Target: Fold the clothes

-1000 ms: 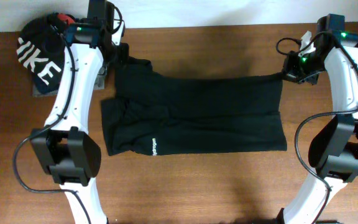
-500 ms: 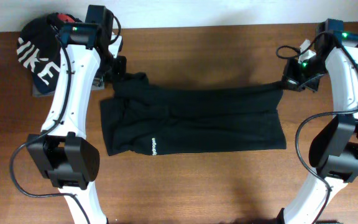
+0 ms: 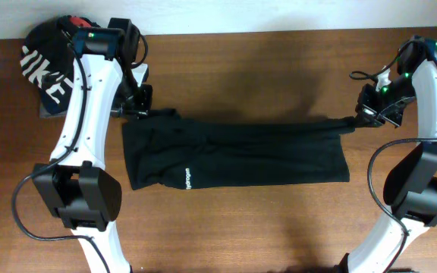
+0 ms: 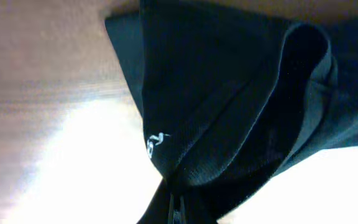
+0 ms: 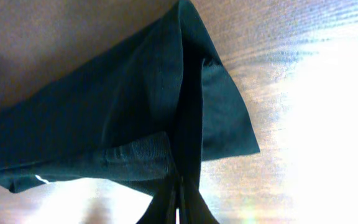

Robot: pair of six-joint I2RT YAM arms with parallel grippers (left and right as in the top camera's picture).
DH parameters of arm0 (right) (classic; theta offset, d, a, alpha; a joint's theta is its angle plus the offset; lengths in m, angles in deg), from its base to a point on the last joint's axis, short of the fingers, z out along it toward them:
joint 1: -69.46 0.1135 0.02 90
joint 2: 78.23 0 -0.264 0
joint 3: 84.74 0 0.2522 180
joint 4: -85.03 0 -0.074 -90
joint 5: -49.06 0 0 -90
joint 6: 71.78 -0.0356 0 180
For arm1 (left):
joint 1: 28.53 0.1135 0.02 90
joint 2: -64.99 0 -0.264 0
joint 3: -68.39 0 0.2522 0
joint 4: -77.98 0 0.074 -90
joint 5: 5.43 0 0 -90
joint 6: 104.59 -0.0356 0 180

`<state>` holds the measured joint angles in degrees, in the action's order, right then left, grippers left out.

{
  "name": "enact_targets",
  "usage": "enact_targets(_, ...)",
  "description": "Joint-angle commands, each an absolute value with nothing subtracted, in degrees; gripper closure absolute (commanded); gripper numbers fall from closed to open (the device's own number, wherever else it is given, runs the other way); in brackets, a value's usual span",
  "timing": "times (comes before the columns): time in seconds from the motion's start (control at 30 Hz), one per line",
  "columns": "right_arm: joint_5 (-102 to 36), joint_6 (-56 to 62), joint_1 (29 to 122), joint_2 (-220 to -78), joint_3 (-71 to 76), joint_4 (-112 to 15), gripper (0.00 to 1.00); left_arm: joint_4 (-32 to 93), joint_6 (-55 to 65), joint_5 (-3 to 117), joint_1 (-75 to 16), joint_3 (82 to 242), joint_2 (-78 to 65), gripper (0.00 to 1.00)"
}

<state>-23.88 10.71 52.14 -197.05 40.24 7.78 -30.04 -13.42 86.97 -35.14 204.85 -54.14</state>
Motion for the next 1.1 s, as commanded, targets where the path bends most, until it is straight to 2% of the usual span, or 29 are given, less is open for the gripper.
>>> enact_targets(0.0,-26.3,10.9,51.8,-192.9,41.2,9.5,0.96,-32.2,-12.8,86.9,-34.7,205.8,-52.4,0.99)
enact_targets(0.33,-32.6,10.9,51.8,-190.0,40.8,14.5,0.96,-32.5,-12.8,82.4,-34.9,201.9,-52.4,0.99)
enact_targets(0.6,-32.6,10.5,51.9,-190.0,39.3,14.4,0.96,-32.5,-12.8,84.4,-34.8,194.3,-52.4,0.99)
enact_targets(1.07,-32.6,10.4,52.3,-190.0,30.8,10.7,0.96,-32.5,-12.8,84.3,-34.7,190.4,-52.4,0.99)
